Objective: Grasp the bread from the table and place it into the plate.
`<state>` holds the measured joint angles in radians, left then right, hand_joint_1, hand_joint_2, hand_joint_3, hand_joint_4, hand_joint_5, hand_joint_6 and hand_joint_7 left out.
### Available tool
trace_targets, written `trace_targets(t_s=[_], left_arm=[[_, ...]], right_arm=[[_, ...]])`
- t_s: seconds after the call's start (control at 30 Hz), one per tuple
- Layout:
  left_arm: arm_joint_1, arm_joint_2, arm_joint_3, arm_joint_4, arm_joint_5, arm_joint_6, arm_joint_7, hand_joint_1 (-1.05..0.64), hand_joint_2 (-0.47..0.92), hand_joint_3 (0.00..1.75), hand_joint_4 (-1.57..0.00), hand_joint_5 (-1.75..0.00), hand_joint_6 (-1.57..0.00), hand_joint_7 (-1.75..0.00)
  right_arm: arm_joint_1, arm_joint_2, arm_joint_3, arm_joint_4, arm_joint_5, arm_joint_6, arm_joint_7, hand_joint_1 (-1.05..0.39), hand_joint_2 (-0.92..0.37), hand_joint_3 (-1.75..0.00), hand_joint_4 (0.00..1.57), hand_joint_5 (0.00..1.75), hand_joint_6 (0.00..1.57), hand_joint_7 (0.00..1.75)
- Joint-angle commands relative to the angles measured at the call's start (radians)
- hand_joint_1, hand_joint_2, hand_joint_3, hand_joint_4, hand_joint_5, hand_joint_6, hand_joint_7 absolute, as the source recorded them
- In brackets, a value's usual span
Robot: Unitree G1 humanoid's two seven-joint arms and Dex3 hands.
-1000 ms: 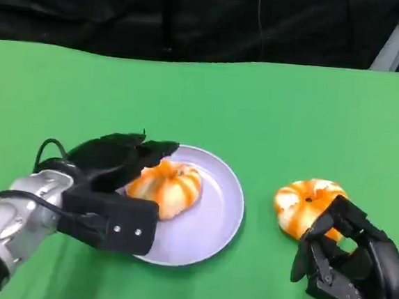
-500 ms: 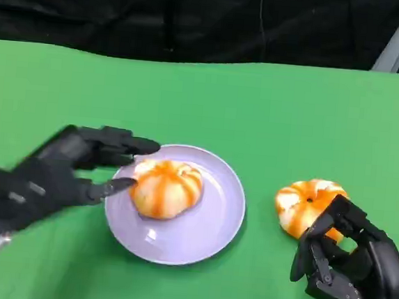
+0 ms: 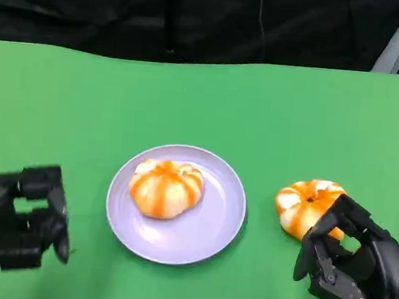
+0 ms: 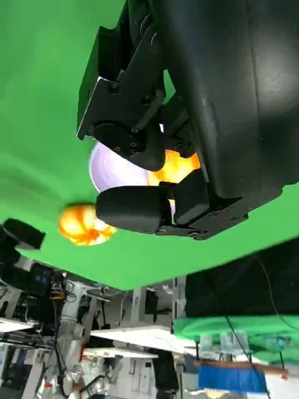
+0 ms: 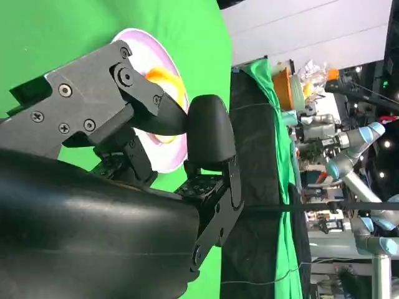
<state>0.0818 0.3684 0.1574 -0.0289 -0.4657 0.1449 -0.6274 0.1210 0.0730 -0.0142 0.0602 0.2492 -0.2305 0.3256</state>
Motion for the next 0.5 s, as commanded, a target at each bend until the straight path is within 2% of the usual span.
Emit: trace_targets(t_s=[0.03, 0.2, 0.5], left_arm=[[0.022, -0.029, 0.023, 0.063, -0.025, -0.044, -0.051, 0.12, 0.74, 1.17, -0.89, -1.75, -0.75, -1.75], [0.019, -0.057, 0.018, 0.133, 0.0, -0.109, -0.079, 0.11, 0.71, 1.16, -0.88, -1.75, -0.75, -1.75], [-0.009, -0.075, 0.015, 0.184, 0.016, -0.159, -0.083, 0.11, 0.7, 1.18, -0.9, -1.75, -0.76, -1.75]], right_arm=[[-0.007, -0.017, -0.007, 0.0, 0.009, 0.005, 0.002, -0.13, -0.59, -1.14, 0.84, 1.75, 0.61, 1.75], [-0.012, -0.017, -0.009, 0.019, 0.003, -0.019, 0.004, -0.12, -0.6, -1.13, 0.84, 1.75, 0.6, 1.75], [-0.015, -0.014, -0.009, 0.023, 0.008, -0.008, 0.008, -0.13, -0.6, -1.12, 0.84, 1.75, 0.61, 1.75]])
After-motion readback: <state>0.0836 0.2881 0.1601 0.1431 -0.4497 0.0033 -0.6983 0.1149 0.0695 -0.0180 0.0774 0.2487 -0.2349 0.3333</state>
